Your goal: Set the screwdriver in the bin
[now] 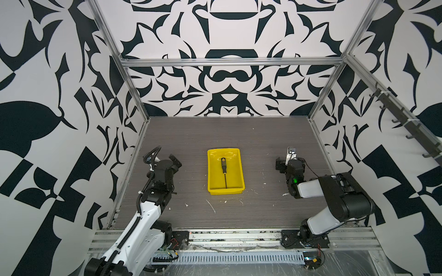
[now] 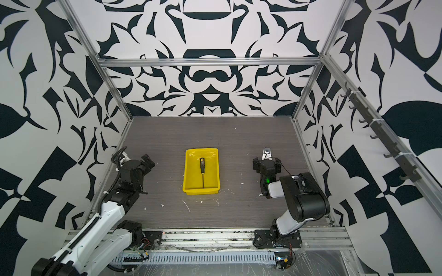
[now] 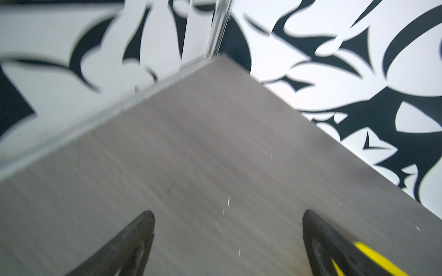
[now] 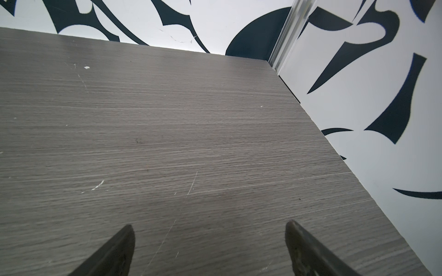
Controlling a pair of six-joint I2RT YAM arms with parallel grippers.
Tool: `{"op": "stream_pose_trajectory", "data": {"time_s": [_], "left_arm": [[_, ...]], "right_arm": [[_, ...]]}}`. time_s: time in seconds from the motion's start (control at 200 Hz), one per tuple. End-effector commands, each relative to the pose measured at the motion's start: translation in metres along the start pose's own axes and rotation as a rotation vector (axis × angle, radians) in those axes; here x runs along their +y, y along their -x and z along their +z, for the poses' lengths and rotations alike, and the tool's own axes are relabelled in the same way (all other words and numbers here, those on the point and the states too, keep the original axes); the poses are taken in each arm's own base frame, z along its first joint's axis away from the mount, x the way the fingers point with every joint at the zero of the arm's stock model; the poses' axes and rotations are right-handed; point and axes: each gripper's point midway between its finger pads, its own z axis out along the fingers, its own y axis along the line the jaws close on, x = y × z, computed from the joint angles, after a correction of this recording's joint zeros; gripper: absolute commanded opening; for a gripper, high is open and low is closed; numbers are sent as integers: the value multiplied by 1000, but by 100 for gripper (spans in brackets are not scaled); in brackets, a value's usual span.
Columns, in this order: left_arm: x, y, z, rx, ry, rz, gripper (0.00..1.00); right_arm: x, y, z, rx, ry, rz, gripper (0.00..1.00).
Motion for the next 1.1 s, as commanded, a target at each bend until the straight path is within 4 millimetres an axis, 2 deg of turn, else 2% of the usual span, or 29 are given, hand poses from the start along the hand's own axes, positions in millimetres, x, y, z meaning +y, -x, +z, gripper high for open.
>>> {"op": "stream_pose_trajectory", "data": {"time_s": [0.0, 0.13, 0.28, 0.35, 0.39, 0.405, 0.425, 0.705, 0.875, 0.935, 1.035, 1.095], "left_arm": [[-16, 30, 9, -211, -38, 229, 99], [-33, -2, 26, -160, -128, 449, 99], [-19, -27, 50, -66, -27, 513, 99], [-13, -34, 57, -46, 9, 530, 99], [-13, -31, 57, -62, 8, 523, 99], [-10, -40, 61, -43, 13, 536, 99], [-8, -42, 62, -43, 12, 534, 99], [1, -39, 80, -57, -35, 460, 99], [22, -49, 93, -88, -36, 380, 99], [24, -46, 94, -140, -40, 374, 99], [21, -58, 97, -43, -45, 394, 99], [19, -55, 106, -19, -52, 389, 99]], "right_arm": [[1, 14, -1, -47, 4, 8, 100], [1, 14, -1, -47, 4, 8, 100], [1, 14, -1, -47, 3, 8, 100], [1, 14, -1, -46, 5, 7, 100], [1, 14, -1, -45, 5, 8, 100], [1, 14, -1, -45, 4, 8, 100], [1, 14, -1, -46, 5, 7, 100], [2, 14, -1, -46, 8, 7, 100], [2, 14, -1, -46, 8, 9, 100], [2, 14, -1, -46, 9, 8, 100], [2, 14, -1, -46, 8, 8, 100], [2, 13, -1, -45, 8, 8, 100]]}}
